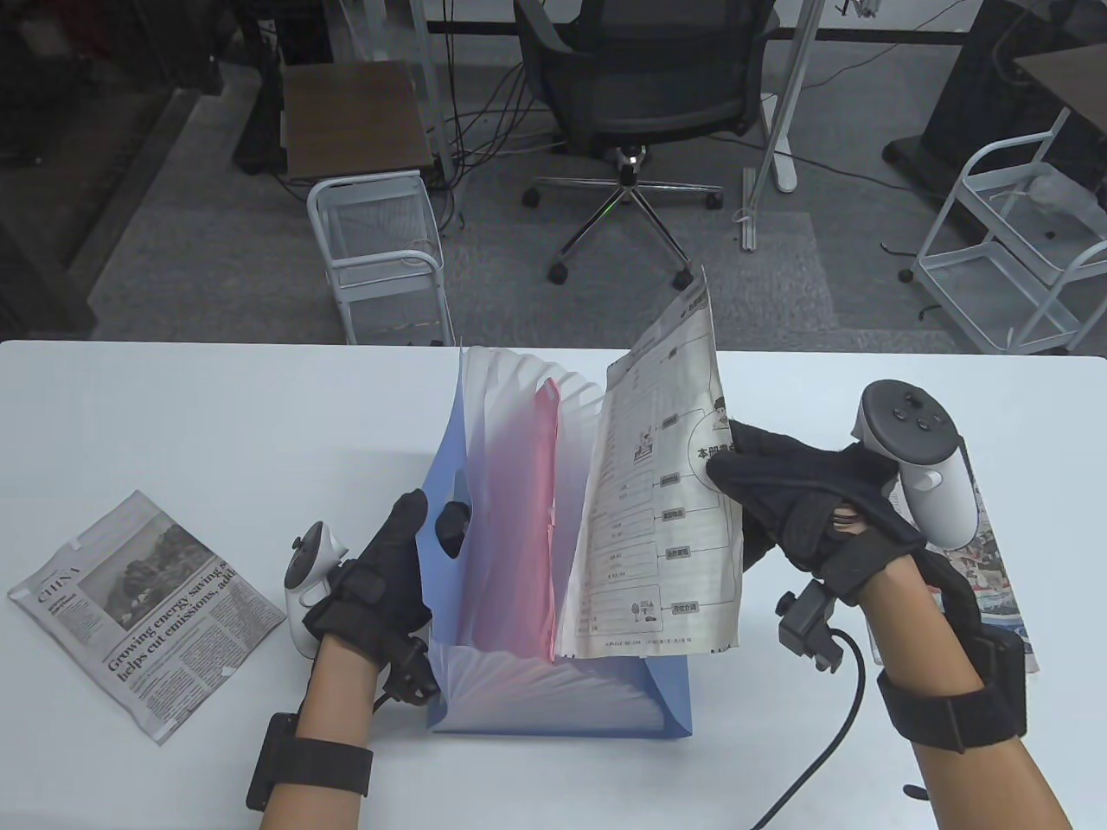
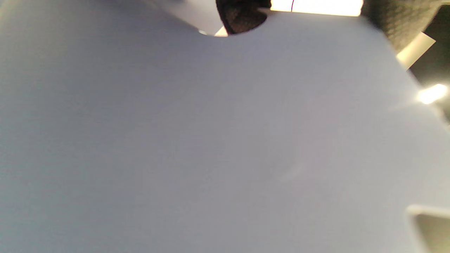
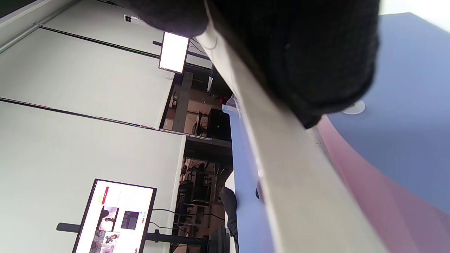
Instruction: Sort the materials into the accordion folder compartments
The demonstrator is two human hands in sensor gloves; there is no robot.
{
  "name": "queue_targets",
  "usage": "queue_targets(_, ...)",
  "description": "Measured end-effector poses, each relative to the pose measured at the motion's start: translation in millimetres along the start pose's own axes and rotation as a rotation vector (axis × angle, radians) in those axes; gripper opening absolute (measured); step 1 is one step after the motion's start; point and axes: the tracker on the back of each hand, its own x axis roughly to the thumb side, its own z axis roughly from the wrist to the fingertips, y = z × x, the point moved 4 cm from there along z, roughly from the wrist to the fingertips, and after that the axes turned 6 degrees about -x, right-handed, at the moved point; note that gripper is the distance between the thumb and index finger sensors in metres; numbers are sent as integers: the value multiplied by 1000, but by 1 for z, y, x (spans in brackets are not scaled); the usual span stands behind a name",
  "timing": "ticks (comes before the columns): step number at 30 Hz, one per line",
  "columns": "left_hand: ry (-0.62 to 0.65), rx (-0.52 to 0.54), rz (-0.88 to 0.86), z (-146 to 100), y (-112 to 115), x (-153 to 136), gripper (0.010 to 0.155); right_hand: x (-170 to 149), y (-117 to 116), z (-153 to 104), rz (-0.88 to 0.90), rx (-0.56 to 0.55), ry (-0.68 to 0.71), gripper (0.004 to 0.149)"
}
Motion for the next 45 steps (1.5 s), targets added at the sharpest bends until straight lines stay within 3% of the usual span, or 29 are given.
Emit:
queue_targets(20, -1, 0, 1, 0, 0, 0, 75, -14, -18, 26, 0, 99, -47, 51)
queue_targets(25, -1, -1, 1, 0, 0, 0, 75, -22, -17, 32, -41, 22, -86, 50)
queue_targets(30, -1, -1, 1, 0, 0, 0, 75, -24, -15, 35, -255, -92, -132, 48)
queue_targets(34, -1, -1, -1, 0, 0, 0, 75, -24, -16, 38, -331, -119, -151, 48)
queue_targets(41, -1, -2, 0, 0, 0, 0, 75, -20, -14, 41, -476, -265, -173, 48)
queue_targets(45, -1, -1, 0, 0, 0, 0, 75, -18, -17, 41, -573, -302, -170, 41)
